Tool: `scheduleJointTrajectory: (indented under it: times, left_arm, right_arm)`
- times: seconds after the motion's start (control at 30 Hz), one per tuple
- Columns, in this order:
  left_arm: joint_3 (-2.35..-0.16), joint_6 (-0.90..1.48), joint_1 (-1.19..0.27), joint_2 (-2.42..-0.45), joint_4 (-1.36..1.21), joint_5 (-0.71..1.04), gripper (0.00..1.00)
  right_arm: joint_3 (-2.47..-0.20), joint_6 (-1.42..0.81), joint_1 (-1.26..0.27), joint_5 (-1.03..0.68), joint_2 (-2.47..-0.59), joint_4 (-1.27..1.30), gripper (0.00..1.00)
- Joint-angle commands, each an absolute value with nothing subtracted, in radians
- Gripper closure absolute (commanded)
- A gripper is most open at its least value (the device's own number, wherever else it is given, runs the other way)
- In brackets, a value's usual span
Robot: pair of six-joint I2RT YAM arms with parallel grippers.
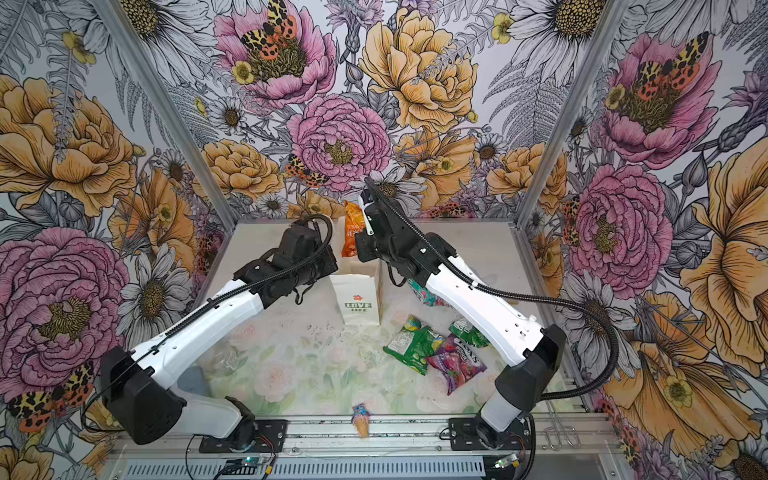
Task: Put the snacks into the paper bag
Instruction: 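Lower the orange chip bag into the paper bag and open the right gripper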
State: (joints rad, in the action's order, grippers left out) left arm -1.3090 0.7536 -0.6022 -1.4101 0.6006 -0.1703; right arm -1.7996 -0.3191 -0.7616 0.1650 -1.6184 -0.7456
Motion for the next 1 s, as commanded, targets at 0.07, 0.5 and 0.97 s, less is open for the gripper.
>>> scheduleJointTrajectory:
  times: [0.07, 0.5, 0.97]
  left_arm:
    - [-1.307, 0.766, -0.612, -1.416, 0.589, -0.155, 1.00]
    - [-1.308, 0.773, -0.614, -1.426, 0.585, -0.144, 1.00]
    - [-1.311, 0.776, -0.612, -1.437, 0.580, -0.135, 1.00]
  right_arm:
    - [-1.791, -0.309, -0.783, 0.192, -1.634, -0.771, 1.00]
    - [-1.767, -0.340, -0.787, 0.186, -1.645, -0.807, 1.00]
    - [-1.765, -0.374, -0.787, 0.146, -1.636, -0.808, 0.93]
